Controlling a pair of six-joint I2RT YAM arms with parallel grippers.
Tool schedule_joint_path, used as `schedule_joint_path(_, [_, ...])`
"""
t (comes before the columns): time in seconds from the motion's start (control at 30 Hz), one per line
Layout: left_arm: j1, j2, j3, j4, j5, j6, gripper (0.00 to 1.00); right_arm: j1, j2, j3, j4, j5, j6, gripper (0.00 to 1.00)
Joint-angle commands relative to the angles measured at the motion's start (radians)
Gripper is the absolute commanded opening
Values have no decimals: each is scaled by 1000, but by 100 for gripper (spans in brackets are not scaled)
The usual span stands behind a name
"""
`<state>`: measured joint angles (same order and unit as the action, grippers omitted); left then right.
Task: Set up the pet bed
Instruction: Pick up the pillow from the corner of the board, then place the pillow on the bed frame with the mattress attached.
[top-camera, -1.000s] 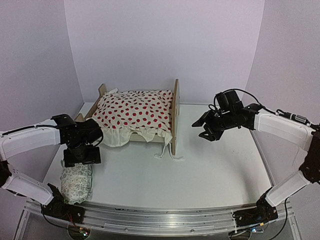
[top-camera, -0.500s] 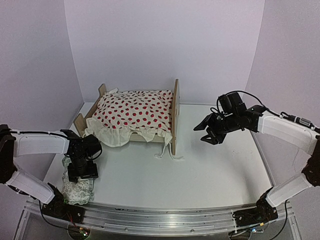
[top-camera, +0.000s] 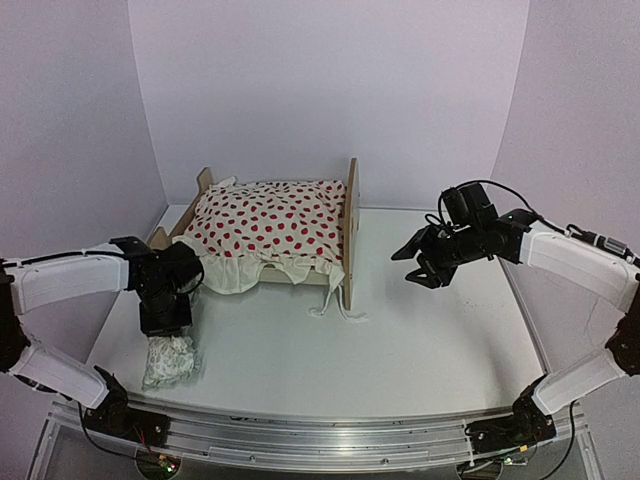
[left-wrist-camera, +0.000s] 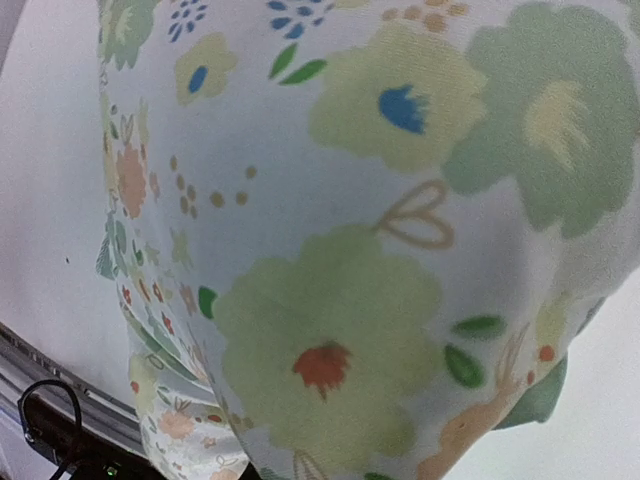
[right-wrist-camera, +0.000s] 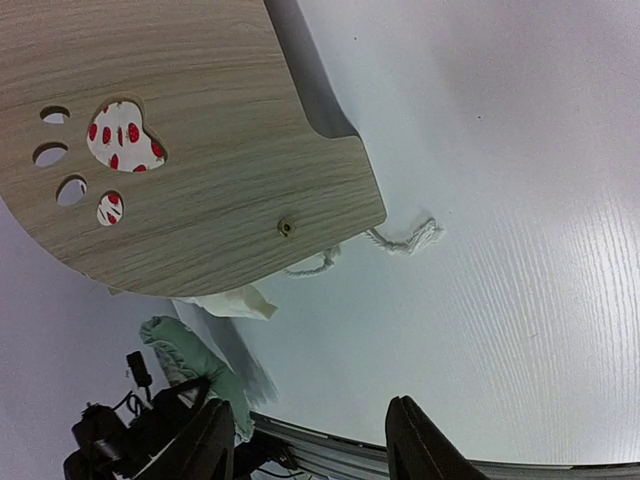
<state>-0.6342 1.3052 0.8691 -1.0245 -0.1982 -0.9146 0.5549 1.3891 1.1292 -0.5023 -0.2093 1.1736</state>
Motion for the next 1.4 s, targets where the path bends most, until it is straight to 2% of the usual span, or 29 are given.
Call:
schedule_joint_path(0.0, [2, -109, 239, -166, -143, 14, 0, -5, -6, 57, -22, 21, -20, 53])
schedule_joint_path(0.13, [2, -112, 439, -270, -244, 48, 0, -7, 16, 96, -28, 27, -29, 53])
schedule_joint_path(0.23, [2, -63, 595, -265, -291, 133, 0, -9, 37, 127, -33, 30, -37, 53])
schedule_joint_path(0.47, [2, 153, 876, -9, -236, 470, 0, -12, 69, 160, -40, 25, -45, 53])
schedule_joint_path(0.63, [2, 390, 1096, 119, -166, 597, 0, -14, 47, 139, -54, 32, -50, 53])
schedule_joint_path(0.77, [2, 598, 1326, 150, -86, 582, 0, -21, 13, 118, -75, 42, -50, 54])
schedule_joint_path(0.9, [2, 774, 1490, 166, -8, 509, 0, -26, -17, 108, -106, 52, -53, 54])
schedule_joint_path(1.0, [1, 853, 1511, 213, 58, 465, 0, -30, -36, 103, -130, 59, -61, 54])
schedule_joint_path(1.37, [-25, 984, 1546, 325, 256, 285, 0, -47, -71, 87, -175, 67, -84, 54])
